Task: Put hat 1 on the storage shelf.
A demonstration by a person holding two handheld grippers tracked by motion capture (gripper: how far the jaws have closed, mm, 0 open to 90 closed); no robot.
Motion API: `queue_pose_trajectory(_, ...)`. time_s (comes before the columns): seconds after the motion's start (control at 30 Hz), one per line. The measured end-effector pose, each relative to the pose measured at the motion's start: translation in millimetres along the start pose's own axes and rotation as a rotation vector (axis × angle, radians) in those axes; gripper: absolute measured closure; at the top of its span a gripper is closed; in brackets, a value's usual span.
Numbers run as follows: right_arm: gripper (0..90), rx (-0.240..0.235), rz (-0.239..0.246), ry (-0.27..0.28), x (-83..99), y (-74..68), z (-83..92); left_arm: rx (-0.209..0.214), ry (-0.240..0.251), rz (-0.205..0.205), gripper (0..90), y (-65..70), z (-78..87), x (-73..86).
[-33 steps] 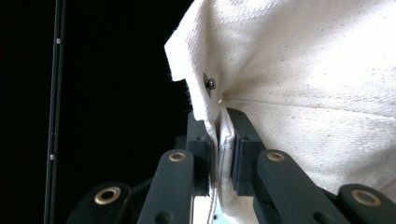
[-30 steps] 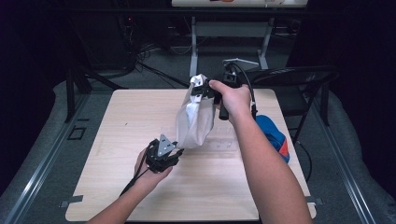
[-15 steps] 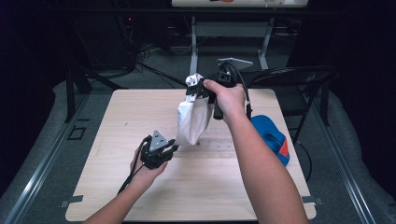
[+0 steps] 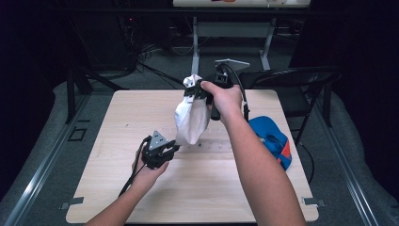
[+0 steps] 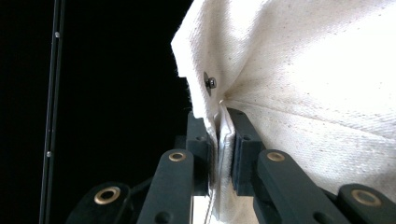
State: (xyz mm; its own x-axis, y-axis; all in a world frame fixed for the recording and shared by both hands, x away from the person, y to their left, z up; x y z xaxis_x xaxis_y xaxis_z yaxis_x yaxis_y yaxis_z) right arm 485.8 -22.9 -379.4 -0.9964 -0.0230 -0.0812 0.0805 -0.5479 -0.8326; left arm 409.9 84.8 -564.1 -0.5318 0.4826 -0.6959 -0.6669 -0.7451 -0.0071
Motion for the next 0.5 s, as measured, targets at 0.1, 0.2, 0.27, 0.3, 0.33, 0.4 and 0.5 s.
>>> queue_pose_trajectory(0.1, 81.0, 0.001, 0.010, -0.010, 0.4, -0.4, -3.2, -0.002, 0.000, 0.012, 76.3, 0.3, 0.0, 0.7)
queue_pose_trajectory(0.2, 81.0, -0.004, 0.013, -0.010, -0.3, -1.9, -6.8, -0.007, -0.001, 0.024, 76.4, 0.6, -0.7, 1.3)
queue_pose_trajectory(0.27, 80.9, 0.010, 0.017, -0.014, -1.3, -0.4, -9.2, -0.011, -0.006, 0.047, 76.6, 0.8, -3.0, 0.8)
queue_pose_trajectory(0.3, 80.9, 0.014, 0.018, -0.015, -1.6, 0.3, -10.1, -0.015, -0.003, 0.051, 76.7, 0.8, -3.4, 0.5)
queue_pose_trajectory(0.33, 80.9, 0.015, 0.018, -0.016, -1.7, 0.6, -10.8, -0.017, -0.002, 0.052, 77.0, 0.7, -3.4, 0.6)
queue_pose_trajectory(0.4, 80.9, 0.014, 0.016, -0.022, -1.3, 0.8, -12.0, -0.020, 0.001, 0.054, 77.6, 0.1, -3.4, 1.3)
queue_pose_trajectory(0.5, 80.6, 0.017, 0.020, -0.019, -1.3, 0.9, -12.5, -0.019, 0.001, 0.063, 78.9, -0.7, -2.7, 1.9)
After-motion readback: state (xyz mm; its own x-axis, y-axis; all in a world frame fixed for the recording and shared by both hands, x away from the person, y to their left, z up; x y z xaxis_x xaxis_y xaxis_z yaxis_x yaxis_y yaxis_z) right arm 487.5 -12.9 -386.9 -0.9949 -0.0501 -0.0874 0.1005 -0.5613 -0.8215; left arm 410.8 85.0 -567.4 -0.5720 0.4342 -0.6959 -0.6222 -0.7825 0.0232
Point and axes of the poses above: each handheld gripper's, and its own axes: z roughly backward along the jaws, x roughly out of its underside, y roughly to its right, the point moved 9 cm from there along -z, roughly forward along the jaws, and after that the axes turned 14 degrees about -y, right-handed, at the moved point
